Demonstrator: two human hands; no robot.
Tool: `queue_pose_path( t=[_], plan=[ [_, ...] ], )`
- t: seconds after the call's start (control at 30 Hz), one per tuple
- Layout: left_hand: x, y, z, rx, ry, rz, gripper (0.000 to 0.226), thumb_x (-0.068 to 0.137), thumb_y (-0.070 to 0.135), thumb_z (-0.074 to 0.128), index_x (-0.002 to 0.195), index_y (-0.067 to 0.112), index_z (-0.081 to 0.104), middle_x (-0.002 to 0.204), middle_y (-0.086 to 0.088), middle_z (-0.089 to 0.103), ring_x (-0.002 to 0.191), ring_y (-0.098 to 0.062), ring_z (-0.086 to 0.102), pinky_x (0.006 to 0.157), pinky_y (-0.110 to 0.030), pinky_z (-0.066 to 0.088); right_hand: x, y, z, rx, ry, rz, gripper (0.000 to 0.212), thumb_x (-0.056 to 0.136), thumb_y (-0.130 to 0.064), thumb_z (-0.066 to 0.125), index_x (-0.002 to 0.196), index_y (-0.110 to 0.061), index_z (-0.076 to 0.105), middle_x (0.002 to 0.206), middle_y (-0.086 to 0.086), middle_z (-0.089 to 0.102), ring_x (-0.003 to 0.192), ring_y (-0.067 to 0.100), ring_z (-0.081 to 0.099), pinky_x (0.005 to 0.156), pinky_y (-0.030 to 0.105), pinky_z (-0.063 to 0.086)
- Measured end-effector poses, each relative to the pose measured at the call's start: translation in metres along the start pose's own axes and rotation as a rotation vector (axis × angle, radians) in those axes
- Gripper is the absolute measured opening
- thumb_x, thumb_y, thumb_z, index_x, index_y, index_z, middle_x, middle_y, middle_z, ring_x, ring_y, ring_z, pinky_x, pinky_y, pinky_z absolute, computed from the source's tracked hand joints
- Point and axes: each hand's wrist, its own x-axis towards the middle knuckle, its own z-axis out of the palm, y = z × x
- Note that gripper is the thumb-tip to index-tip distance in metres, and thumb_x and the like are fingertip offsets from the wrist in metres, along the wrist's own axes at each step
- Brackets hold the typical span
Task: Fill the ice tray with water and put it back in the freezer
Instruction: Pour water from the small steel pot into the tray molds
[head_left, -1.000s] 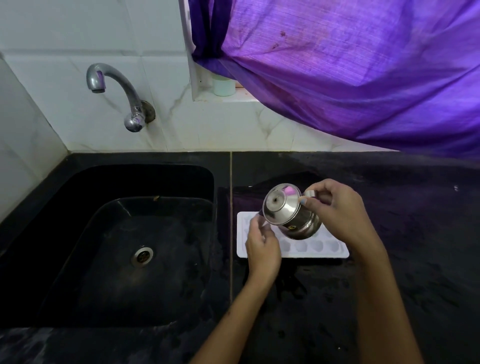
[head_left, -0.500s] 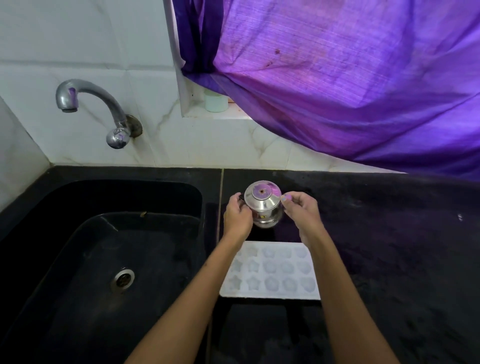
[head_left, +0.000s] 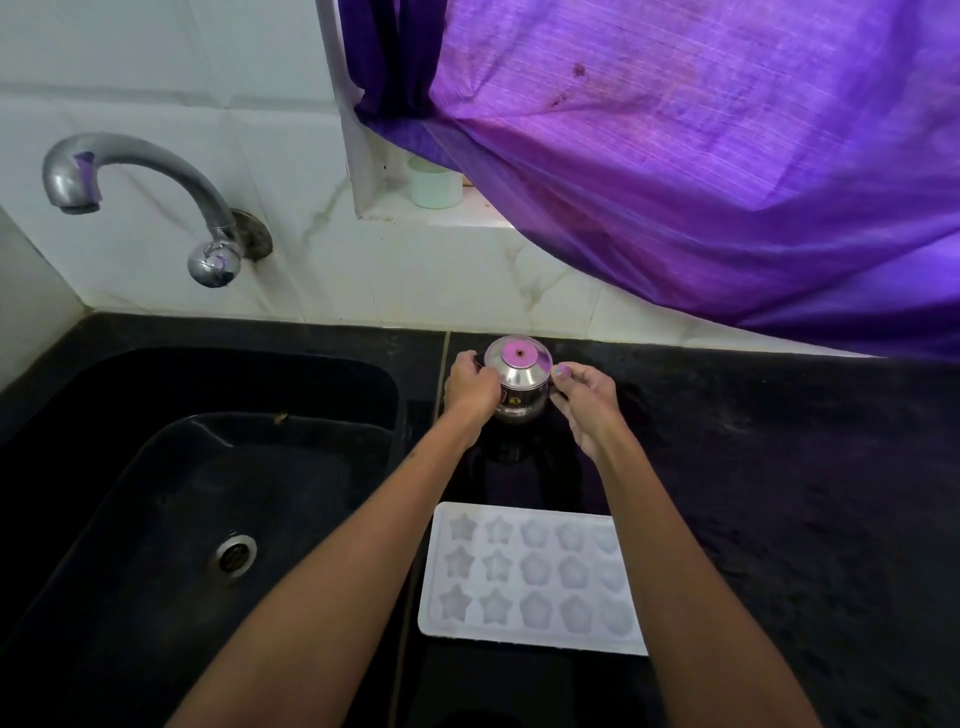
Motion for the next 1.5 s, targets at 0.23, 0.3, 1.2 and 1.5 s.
queue_pose_path(
  t=[0.23, 0.3, 1.2, 1.5],
  plan=[
    [0.008, -0.001, 0.001, 0.002, 0.029, -0.01, 0.046, 0.092, 0.005, 0.036, 0.138, 0.007, 0.038, 0.123, -0.008, 0.054, 0.092, -0.013, 0.043, 0.077, -0.027, 0.036, 0.011, 0.004, -0.002, -0.051, -0.007, -0.014, 0.019, 0.094, -0.008, 0.056, 0.112, -0.003, 0.06, 0.107, 0.01, 0.064, 0.1, 0.016, 0.06, 0.091, 0.027, 0.047],
    [0.007, -0.002, -0.001, 0.002, 0.029, -0.002, 0.045, 0.092, 0.005, 0.037, 0.137, 0.006, 0.04, 0.107, -0.001, 0.055, 0.086, -0.012, 0.045, 0.074, -0.024, 0.037, 0.01, 0.001, -0.004, -0.111, -0.01, -0.026, 0.026, 0.092, -0.012, 0.06, 0.117, -0.004, 0.059, 0.107, 0.007, 0.064, 0.1, 0.014, 0.06, 0.096, 0.029, 0.047],
    [-0.139, -0.102, -0.068, 0.284, 0.217, -0.106, 0.029, 0.085, 0.021, 0.061, 0.11, 0.007, 0.064, 0.102, -0.004, 0.066, 0.098, -0.023, 0.059, 0.085, -0.035, 0.046, -0.151, 0.061, -0.149, -0.637, 0.211, 0.145, 0.016, 0.09, -0.029, 0.058, 0.085, -0.017, 0.066, 0.083, -0.003, 0.066, 0.081, 0.017, 0.062, 0.084, 0.04, 0.054],
    [-0.156, -0.106, -0.081, 0.153, 0.082, -0.197, 0.019, 0.085, 0.003, 0.058, 0.101, 0.004, 0.069, 0.103, -0.013, 0.068, 0.097, -0.027, 0.065, 0.088, -0.044, 0.054, -0.152, 0.067, -0.143, -0.549, 0.204, 0.081, 0.017, 0.091, -0.022, 0.06, 0.101, -0.012, 0.069, 0.085, -0.003, 0.063, 0.081, 0.015, 0.058, 0.074, 0.028, 0.044]
  ],
)
